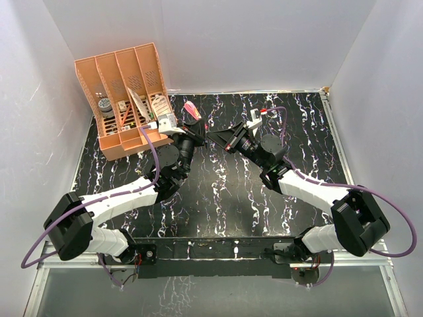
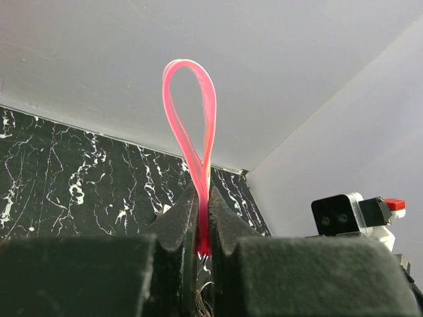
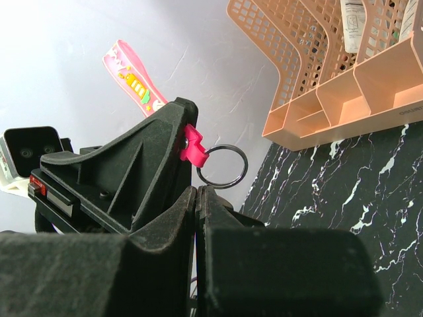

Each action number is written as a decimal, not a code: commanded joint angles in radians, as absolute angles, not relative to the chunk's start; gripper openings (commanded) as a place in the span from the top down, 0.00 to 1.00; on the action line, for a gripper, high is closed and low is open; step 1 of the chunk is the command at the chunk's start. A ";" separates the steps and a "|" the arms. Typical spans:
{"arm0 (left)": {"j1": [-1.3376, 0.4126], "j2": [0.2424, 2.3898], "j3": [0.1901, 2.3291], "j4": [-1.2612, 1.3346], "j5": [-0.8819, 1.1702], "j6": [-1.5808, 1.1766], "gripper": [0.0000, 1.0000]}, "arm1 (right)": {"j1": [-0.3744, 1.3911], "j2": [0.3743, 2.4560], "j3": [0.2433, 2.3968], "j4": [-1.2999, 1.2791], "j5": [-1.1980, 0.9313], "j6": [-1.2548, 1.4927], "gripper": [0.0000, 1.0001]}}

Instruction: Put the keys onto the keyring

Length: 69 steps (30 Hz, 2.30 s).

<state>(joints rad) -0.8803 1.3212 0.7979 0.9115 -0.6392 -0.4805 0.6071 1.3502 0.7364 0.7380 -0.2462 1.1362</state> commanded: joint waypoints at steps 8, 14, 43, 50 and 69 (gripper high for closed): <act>-0.885 1.312 0.817 0.934 -0.624 -0.486 1.00 | 0.611 1.345 0.747 0.811 -0.250 1.149 1.00; -0.885 1.309 0.814 0.934 -0.620 -0.485 1.00 | 0.611 1.347 0.746 0.815 -0.249 1.152 1.00; -0.884 1.284 0.788 0.959 -0.623 -0.483 1.00 | 0.611 1.344 0.736 0.811 -0.232 1.171 1.00; -0.884 1.278 0.780 0.968 -0.628 -0.482 1.00 | 0.610 1.345 0.735 0.809 -0.231 1.176 1.00; -0.885 1.267 0.749 1.032 -0.624 -0.474 1.00 | 0.610 1.351 0.738 0.797 -0.229 1.191 1.00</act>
